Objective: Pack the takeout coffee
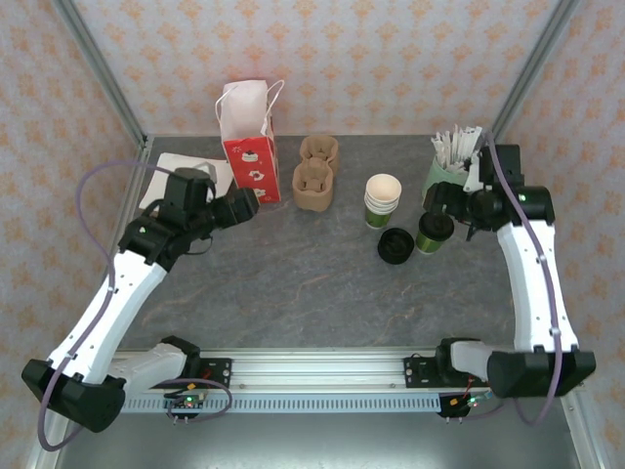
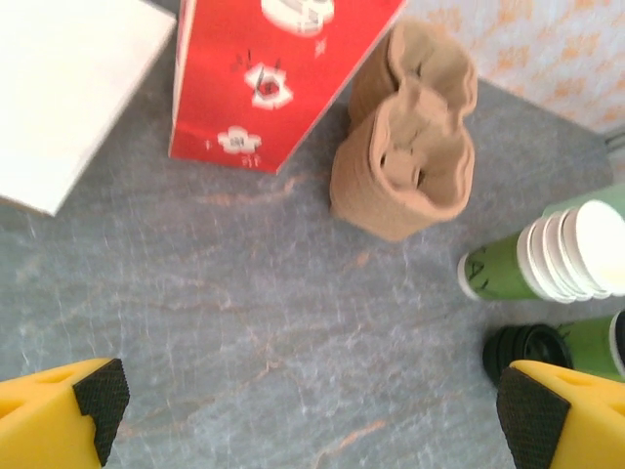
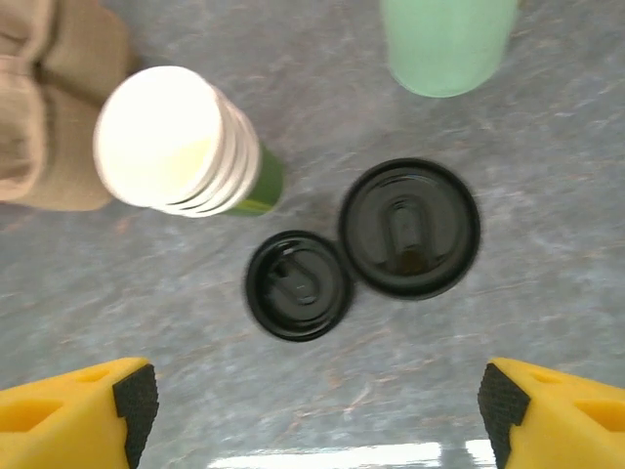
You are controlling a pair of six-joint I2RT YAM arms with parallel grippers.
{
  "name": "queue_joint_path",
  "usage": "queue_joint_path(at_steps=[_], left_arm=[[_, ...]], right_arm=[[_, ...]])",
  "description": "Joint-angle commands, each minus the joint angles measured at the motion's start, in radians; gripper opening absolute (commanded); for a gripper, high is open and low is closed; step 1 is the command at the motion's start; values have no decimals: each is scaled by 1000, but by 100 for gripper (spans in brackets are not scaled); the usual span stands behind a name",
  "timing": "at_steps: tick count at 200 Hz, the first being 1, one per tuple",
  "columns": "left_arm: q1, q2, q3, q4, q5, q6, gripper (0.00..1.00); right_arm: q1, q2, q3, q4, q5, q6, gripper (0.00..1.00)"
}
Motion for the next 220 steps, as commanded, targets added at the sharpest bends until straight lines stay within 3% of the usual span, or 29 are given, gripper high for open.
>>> queue_joint_path(at_steps=[1,26,60,96,154,187,220], left_arm=[[68,41,132,-82,29,80,100],[157,143,295,-130,63,134,100],[230,334,526,-182,74,193,95],[240,581,794,-275,85,242,91],[243,933,1169,-400,0,269,83],[243,1068,1302,-448,-72,286,76],[245,1110,1322,-418,-99,289,59]], right_arm=[[-4,-77,-54,97,-182,94,84],[-1,-124,-77,151,-253,161,82],[9,-128,-81,161,-245,176,82],[16,-128,-92,174,-227,183,81],[18,-125,-113,186,-218,185,81],[18,-123,-128,186,-215,188,81],[21,-121,-137,186,-218,190,81]])
